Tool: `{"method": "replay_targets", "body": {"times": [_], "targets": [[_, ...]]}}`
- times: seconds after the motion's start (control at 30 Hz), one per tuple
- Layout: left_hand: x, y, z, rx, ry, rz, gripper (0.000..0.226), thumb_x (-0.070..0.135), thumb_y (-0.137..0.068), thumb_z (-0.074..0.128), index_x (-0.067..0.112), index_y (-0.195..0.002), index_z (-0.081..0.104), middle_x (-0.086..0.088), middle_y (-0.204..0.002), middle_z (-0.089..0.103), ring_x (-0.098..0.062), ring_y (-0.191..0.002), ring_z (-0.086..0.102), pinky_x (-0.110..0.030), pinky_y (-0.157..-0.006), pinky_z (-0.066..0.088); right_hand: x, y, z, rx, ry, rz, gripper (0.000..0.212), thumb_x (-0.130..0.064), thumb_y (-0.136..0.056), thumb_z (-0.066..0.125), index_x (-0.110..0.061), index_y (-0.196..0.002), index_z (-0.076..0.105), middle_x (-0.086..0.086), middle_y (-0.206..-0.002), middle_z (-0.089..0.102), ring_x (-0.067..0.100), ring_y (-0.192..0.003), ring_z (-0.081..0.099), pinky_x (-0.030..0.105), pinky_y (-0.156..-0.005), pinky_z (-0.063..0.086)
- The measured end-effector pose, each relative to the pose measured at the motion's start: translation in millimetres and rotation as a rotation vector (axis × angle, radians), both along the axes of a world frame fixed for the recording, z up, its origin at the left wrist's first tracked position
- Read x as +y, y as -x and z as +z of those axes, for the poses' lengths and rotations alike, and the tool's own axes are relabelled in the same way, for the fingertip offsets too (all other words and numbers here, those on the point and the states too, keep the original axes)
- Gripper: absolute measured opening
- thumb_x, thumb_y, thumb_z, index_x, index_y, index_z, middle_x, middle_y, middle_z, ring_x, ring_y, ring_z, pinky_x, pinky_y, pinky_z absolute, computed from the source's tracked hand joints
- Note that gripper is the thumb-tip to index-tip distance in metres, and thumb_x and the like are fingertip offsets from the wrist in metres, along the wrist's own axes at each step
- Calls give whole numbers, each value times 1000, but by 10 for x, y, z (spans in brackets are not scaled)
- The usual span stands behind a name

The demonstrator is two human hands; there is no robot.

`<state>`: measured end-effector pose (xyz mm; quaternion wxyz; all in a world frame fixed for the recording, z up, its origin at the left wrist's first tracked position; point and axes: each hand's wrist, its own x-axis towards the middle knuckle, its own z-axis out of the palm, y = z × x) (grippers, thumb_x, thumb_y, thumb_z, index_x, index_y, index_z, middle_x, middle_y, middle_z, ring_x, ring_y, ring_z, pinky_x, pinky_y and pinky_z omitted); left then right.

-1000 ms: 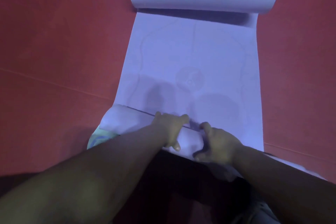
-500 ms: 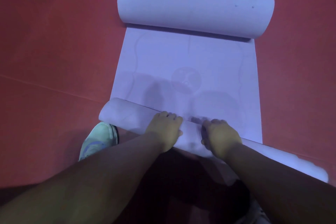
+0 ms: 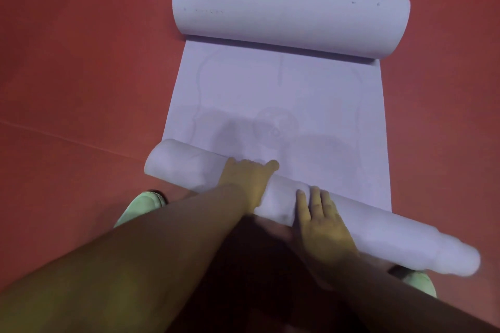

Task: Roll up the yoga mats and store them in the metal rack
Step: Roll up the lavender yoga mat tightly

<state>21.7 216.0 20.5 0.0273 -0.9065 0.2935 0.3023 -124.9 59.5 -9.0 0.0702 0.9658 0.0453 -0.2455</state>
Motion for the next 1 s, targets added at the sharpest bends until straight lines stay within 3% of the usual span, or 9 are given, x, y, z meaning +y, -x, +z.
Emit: {"method": "replay_targets", "body": {"times": [0.1, 0.2, 0.27, 0.4, 0.57, 0.73, 0.83, 0.93, 1.0], "targets": [[-1, -69, -29, -22, 14, 17, 56, 23, -81, 73, 32, -130, 46, 3, -128, 57, -28, -120, 51, -47, -103, 36, 52, -123, 21, 104, -54, -136, 63, -12, -87, 27, 14, -142, 43, 48, -136, 42, 65, -122, 47, 65, -100, 45], [71, -91, -48, -131, 157, 50, 35, 30, -90, 66, 29, -124, 59, 0, -134, 51, -29, -123, 48, -41, -100, 38, -14, -493, 160, 176, -51, -247, 72, -30, -95, 13, 12, -154, 6, 45, -153, 16, 62, -141, 20, 61, -116, 27], [131, -38, -94, -219, 243, 23, 33, 27, -93, 57, 25, -126, 63, -4, -131, 55, -32, -122, 49, -42, -101, 39, -196, -689, 80, 272, -46, -206, 99, -58, -98, 38, 0, -154, -18, 34, -161, -4, 53, -149, 0, 53, -123, 9], [159, 33, -168, -171, 173, -40, 75, 39, -89, 61, 19, -156, 32, -7, -163, 27, -30, -150, 21, -49, -121, 18, -392, -999, 86, 323, -130, -204, 134, -75, -69, 69, -11, -157, -9, 22, -162, 9, 44, -147, 15, 47, -122, 19], [28, -242, -167, -104, -22, -134, 116, 50, -81, 74, 18, -161, -4, -6, -169, -2, -30, -155, -5, -50, -124, 0, -507, -1237, 256, 302, -150, -228, 132, -63, -65, 80, -27, -155, -9, 16, -160, 6, 39, -148, 12, 54, -115, 27], [-299, -660, -224, -92, -84, -154, 127, 57, -62, 84, 20, -158, 10, -5, -163, 20, -30, -152, 16, -48, -123, 11, -556, -1151, 272, -188, -160, 49, 65, -21, -78, 67, -20, -137, 41, 12, -114, 58, 36, -98, 59, 45, -77, 52], [-436, -1017, -226, 34, -100, -167, 128, 63, -51, 87, 26, -155, 21, 0, -155, 36, -25, -144, 33, -46, -119, 23, -515, -1094, 113, -172, -153, -6, 69, -23, -76, 72, -4, -140, 51, 25, -132, 58, 45, -116, 58, 51, -93, 49], [-510, -1259, -205, 142, -70, -164, 128, 60, -46, 92, 32, -154, 29, 1, -152, 41, -24, -142, 39, -44, -116, 30, -441, -1190, 45, 11, -102, -64, 129, -59, -72, 76, 6, -156, 3, 37, -159, 11, 54, -147, 14, 58, -120, 13], [-486, -1313, -182, 179, 60, -114, 126, 48, -50, 96, 33, -156, 29, -5, -164, 22, -26, -152, 19, -40, -121, 23, -473, -1243, -12, 85, -87, -63, 131, -67, -79, 64, 1, -153, -20, 31, -161, -8, 51, -150, -4, 58, -121, 0]]}}
